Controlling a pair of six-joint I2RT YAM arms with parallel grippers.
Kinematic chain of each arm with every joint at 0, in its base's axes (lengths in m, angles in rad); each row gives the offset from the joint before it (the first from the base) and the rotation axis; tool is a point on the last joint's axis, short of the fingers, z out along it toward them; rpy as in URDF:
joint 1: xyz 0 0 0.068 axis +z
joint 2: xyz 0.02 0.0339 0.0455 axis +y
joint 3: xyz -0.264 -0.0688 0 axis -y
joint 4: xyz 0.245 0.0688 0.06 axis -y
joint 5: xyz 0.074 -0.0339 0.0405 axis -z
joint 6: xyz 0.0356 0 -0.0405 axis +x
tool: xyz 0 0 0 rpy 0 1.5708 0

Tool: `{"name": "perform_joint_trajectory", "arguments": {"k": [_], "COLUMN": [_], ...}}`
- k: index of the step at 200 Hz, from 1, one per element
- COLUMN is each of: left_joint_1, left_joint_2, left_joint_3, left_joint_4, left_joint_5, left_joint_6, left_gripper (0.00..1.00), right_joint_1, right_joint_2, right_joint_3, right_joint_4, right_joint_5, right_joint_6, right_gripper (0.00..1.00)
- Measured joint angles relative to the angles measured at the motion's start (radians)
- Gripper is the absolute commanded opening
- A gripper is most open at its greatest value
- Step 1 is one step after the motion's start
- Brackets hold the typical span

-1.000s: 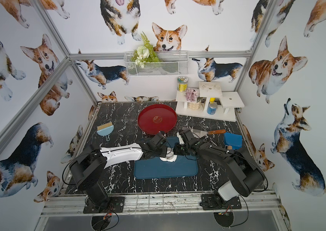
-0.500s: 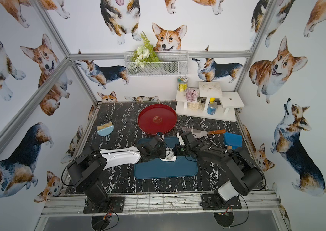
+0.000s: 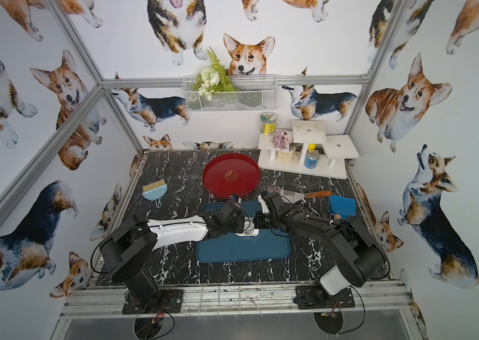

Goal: Roll out the dumpling wrappers from the dough
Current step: Press the dumpling wrapper on the work surface.

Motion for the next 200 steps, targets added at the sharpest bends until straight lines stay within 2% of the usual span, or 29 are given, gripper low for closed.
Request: {"name": "perform_joint_trajectory", "arguments": {"k": [66,111,135,161,200], "left_joint_1": [0.014,0.035,0.026,0.003,0.007], "left_joint_2": [-0.014,-0.014,0.017,0.049,0.04], "left_joint_3": [-0.035,-0.002,0.042,0.069,0.045], "left_joint_4": [0.026,-0.051,-0.097,-0.058,-0.026], "left_joint_5": [0.043,0.045,0.043,0.06,0.073], "left_joint_6": [0.003,0.037,0.05,0.047,0.047], "left_gripper": [0.0,0.0,0.0,0.0,0.0], "right_joint_1": [0.015,0.045,0.018,-0.039,-0.011], "right_joint_2": [0.029,0.069,0.053,0.008,0.016], "right_joint_3": [0.051,0.102,0.098,0.073,0.082], "right_joint_4": [-0.082,-0.113,-0.128,-0.164,-0.177], "right_joint_5": [-0.005,0.015,0.01,-0.006,0.011], "right_joint_6": [-0.011,-0.013,-0.035,-0.062,-0.061], "right_gripper": [0.0,0.0,0.0,0.0,0.0]}}
